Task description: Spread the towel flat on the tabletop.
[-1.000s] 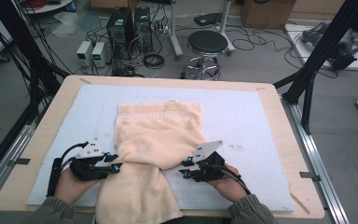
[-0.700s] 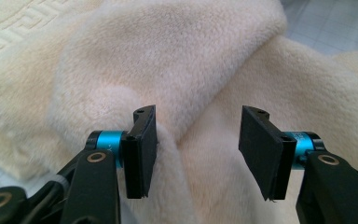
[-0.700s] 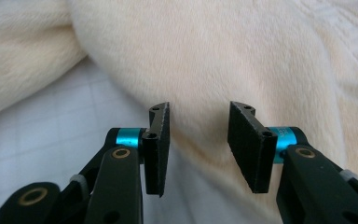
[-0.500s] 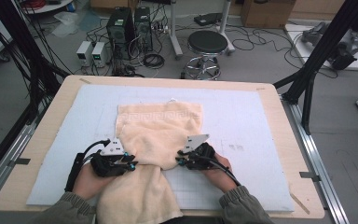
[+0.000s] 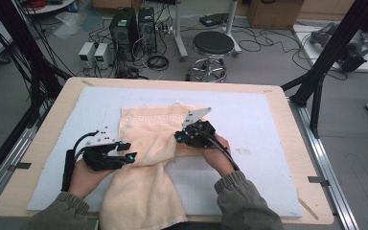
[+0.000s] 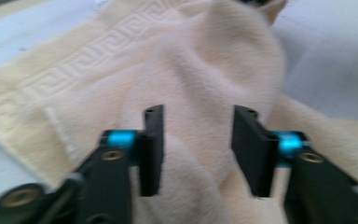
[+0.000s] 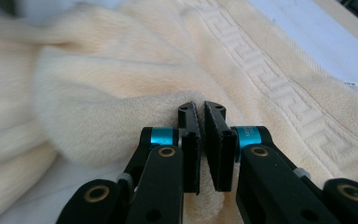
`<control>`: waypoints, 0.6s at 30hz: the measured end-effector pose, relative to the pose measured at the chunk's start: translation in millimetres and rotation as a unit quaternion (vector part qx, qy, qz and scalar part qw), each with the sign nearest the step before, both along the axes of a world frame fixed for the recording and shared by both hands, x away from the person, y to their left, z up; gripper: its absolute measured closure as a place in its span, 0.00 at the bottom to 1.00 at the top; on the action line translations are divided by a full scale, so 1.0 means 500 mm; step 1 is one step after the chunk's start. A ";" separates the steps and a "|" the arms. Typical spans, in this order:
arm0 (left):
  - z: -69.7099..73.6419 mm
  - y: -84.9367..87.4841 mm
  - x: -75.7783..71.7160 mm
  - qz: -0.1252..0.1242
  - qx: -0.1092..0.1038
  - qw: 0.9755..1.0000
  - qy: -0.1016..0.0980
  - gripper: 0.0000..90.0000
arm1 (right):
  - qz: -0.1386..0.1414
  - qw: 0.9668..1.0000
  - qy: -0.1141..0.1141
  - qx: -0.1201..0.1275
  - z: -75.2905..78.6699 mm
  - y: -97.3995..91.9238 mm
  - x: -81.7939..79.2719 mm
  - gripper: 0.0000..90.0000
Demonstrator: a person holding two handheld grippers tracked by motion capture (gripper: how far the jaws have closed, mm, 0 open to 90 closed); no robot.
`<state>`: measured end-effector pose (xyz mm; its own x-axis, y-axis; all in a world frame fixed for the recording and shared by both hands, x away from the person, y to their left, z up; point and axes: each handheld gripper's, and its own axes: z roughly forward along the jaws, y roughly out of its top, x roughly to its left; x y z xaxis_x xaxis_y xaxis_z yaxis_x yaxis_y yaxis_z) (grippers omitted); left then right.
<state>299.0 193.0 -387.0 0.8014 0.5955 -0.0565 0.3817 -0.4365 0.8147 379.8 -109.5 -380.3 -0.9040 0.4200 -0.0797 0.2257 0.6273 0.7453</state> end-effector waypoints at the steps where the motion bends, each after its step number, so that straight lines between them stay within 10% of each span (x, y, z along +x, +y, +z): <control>1: -0.008 -0.011 0.003 -0.005 0.013 1.000 0.006 0.50 | -0.005 1.000 0.007 -0.008 -0.010 0.008 0.012 0.95; 4: -0.035 -0.040 0.015 -0.012 0.060 0.998 0.016 0.50 | -0.022 0.999 0.034 -0.027 -0.047 0.016 0.041 0.94; 7: -0.054 -0.046 0.031 -0.001 0.090 0.996 0.023 0.75 | -0.030 0.998 0.051 -0.015 -0.053 0.006 0.048 0.88; 18: -0.047 0.000 0.058 0.049 0.044 0.997 0.036 0.89 | 0.012 1.000 0.011 -0.005 -0.030 -0.032 -0.036 0.75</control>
